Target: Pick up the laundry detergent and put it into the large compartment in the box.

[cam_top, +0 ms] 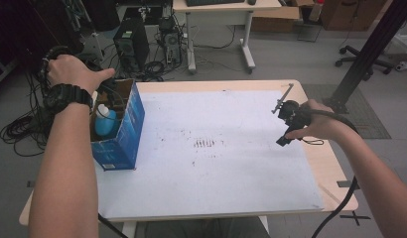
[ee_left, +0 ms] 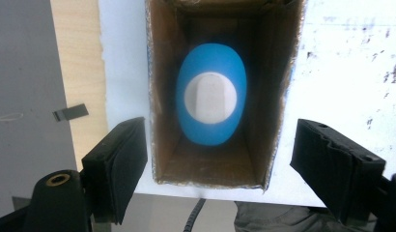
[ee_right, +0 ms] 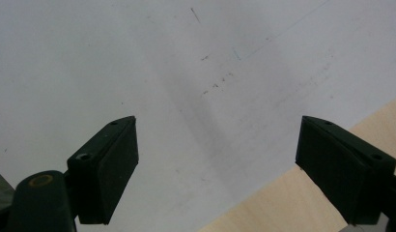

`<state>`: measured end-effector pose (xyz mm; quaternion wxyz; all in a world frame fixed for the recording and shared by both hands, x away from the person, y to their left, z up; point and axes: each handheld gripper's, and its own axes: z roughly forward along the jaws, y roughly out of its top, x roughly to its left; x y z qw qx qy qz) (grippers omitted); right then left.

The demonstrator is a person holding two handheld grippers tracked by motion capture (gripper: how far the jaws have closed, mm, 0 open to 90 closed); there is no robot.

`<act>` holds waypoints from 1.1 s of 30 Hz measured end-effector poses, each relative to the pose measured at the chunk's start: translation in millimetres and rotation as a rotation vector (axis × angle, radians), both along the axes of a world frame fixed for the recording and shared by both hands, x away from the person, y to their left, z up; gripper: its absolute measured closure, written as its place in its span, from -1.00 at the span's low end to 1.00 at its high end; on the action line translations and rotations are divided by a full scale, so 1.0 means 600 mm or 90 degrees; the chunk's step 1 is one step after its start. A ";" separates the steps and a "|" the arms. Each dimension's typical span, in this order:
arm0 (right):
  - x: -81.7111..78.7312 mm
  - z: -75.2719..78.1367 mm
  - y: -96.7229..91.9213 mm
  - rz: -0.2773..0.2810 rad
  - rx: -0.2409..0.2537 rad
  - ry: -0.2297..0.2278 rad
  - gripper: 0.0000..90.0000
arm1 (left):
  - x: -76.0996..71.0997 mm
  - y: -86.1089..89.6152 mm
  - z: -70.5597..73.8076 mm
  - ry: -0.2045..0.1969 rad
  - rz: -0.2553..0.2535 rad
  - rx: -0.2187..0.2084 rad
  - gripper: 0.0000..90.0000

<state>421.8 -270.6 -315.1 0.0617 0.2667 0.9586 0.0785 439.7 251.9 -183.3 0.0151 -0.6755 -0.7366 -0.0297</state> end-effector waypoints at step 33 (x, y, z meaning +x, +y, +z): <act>-0.006 0.008 -0.002 0.002 0.002 -0.004 -0.66 | 0.000 -0.050 0.022 -0.020 -0.092 -0.010 -0.55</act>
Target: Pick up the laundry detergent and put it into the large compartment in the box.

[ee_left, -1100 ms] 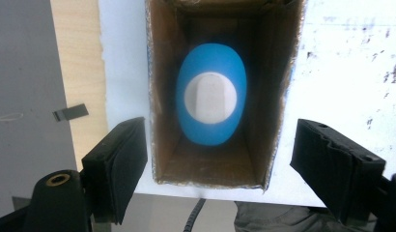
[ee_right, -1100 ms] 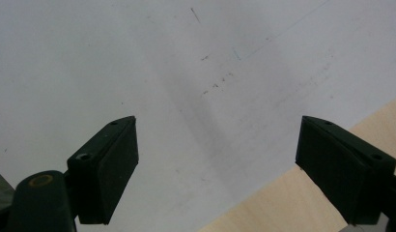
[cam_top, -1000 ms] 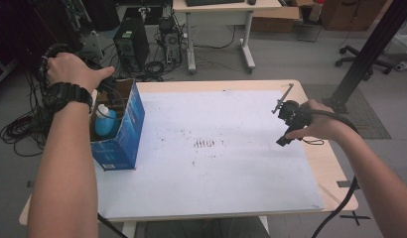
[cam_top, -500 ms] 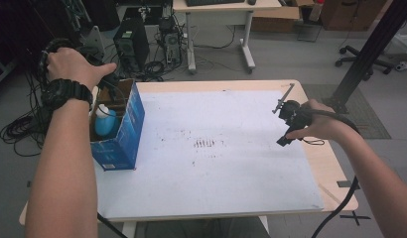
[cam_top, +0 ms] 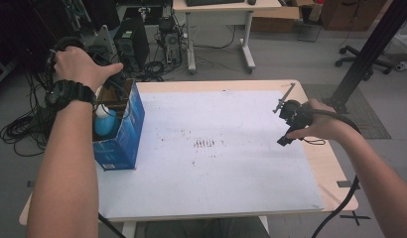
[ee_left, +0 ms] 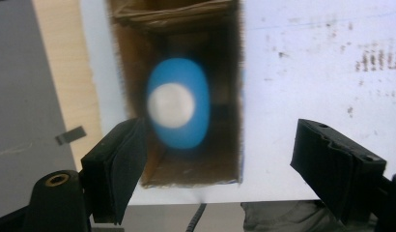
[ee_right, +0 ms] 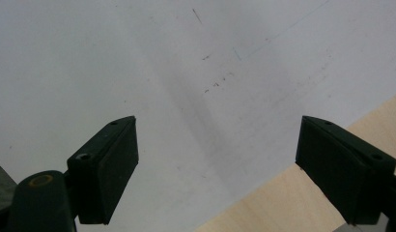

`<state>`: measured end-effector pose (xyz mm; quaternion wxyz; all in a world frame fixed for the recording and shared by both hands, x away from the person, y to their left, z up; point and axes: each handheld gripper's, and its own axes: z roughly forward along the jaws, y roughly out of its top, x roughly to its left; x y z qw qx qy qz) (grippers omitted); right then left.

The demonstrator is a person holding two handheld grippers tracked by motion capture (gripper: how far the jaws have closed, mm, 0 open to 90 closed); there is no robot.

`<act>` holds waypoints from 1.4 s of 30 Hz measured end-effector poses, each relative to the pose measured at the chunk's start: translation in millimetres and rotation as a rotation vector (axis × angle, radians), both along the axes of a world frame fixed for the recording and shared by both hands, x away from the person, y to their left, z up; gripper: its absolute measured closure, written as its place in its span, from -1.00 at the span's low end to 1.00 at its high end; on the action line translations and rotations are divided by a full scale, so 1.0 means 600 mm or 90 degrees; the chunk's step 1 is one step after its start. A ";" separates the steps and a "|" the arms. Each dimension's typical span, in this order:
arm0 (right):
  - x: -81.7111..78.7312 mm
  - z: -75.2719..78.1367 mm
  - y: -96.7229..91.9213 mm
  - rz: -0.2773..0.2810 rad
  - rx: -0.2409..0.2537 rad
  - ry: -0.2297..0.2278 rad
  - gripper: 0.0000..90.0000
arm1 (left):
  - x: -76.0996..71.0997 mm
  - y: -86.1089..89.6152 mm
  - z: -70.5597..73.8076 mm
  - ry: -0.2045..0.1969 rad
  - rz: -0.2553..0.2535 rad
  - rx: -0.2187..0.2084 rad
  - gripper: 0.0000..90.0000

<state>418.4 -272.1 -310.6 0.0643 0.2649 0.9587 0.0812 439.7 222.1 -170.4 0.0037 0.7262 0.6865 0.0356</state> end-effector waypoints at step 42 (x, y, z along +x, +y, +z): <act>-0.003 -0.003 -0.004 0.000 -0.002 0.000 -0.66 | -0.012 -0.205 -0.089 0.020 -0.280 -0.011 -0.55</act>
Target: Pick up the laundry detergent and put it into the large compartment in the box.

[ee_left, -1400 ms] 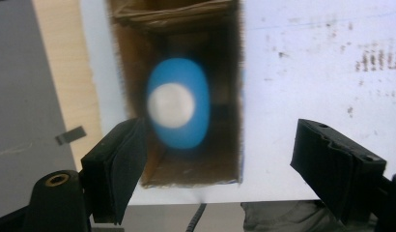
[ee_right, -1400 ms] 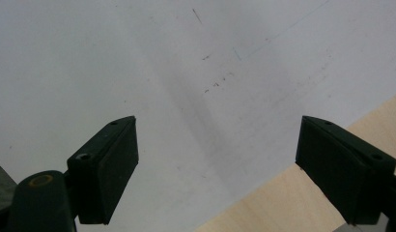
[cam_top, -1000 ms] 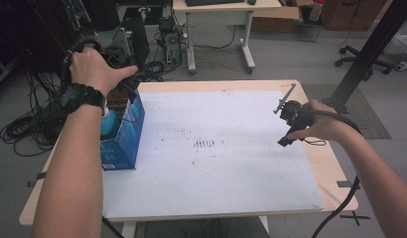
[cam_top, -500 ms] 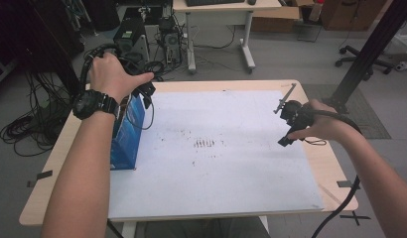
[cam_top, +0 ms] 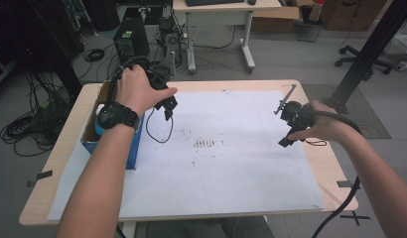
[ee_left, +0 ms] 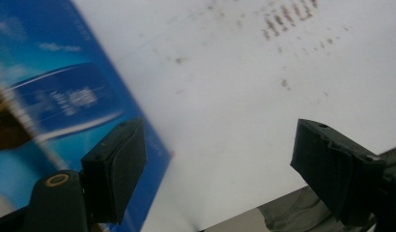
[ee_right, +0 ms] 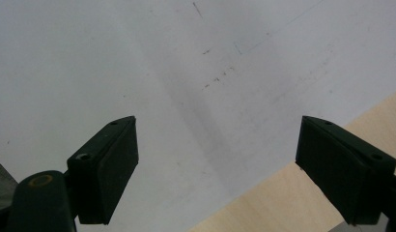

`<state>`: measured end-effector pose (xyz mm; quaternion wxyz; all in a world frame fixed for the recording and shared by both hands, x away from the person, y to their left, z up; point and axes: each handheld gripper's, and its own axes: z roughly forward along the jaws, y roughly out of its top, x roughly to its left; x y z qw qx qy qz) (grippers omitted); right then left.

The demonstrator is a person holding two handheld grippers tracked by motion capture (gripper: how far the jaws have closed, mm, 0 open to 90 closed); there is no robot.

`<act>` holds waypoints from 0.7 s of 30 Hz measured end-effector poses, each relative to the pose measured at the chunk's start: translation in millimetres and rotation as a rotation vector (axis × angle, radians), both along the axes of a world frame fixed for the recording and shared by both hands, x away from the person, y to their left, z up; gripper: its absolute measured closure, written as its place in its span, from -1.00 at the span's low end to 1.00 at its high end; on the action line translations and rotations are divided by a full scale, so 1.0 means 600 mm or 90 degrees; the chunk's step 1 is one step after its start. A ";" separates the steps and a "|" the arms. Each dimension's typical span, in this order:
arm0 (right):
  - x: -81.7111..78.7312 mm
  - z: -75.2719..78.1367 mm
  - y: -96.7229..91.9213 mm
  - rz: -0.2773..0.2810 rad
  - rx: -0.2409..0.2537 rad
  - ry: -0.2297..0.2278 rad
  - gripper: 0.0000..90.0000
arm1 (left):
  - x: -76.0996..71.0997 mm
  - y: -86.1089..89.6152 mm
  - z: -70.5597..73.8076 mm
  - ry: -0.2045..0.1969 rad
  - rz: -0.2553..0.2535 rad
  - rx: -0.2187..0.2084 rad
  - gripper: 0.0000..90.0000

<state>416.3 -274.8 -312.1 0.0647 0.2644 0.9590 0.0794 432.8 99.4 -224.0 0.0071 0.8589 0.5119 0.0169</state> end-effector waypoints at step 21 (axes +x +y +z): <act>0.002 0.000 0.001 0.002 0.003 0.000 -0.66 | -0.011 -0.058 -0.069 0.025 -0.064 0.005 -0.55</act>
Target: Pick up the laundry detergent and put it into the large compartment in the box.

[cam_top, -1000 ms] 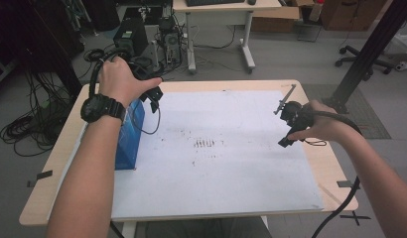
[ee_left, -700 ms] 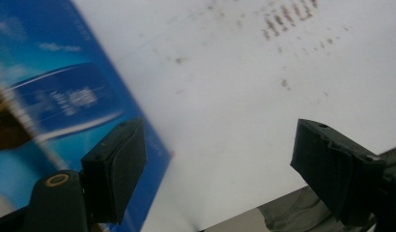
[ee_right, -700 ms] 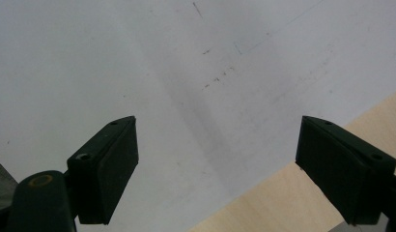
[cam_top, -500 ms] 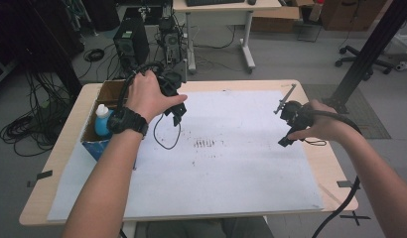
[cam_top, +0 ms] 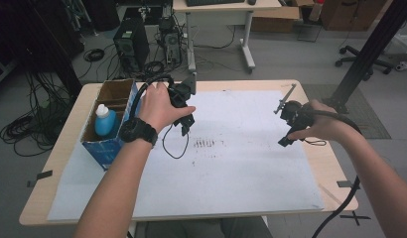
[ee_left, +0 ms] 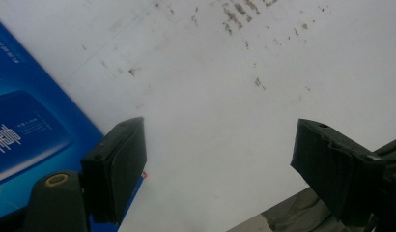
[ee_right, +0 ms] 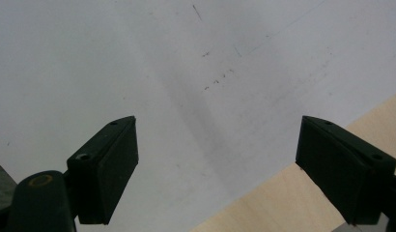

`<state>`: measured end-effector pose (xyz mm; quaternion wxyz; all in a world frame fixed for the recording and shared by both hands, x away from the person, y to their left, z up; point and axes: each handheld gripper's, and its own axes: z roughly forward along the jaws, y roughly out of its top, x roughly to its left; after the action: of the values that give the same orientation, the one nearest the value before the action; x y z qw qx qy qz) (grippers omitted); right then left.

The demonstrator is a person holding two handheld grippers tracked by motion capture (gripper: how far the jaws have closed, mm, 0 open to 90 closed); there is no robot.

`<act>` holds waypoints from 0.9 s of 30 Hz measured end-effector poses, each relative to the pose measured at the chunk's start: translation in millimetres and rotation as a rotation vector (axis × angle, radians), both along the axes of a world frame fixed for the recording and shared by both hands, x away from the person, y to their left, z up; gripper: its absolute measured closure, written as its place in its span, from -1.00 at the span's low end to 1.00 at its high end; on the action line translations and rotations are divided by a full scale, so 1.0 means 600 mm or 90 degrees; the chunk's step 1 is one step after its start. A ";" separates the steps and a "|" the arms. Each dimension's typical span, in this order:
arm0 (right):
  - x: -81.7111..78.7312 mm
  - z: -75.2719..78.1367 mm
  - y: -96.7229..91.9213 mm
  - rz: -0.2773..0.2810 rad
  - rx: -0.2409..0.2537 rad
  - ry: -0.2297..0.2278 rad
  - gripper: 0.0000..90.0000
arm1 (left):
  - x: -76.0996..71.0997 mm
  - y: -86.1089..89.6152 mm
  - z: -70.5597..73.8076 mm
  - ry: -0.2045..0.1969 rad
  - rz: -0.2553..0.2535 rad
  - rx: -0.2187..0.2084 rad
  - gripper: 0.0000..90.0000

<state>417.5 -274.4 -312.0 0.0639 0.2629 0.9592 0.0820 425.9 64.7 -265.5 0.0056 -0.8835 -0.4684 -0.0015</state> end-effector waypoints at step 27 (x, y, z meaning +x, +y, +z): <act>0.000 0.000 0.004 -0.002 -0.005 0.003 -0.66 | -0.004 0.000 -0.041 0.028 0.014 -0.002 -0.55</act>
<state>417.6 -272.2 -312.2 0.0627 0.2641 0.9593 0.0777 423.6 64.6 -289.8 0.0147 -0.8779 -0.4782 0.0189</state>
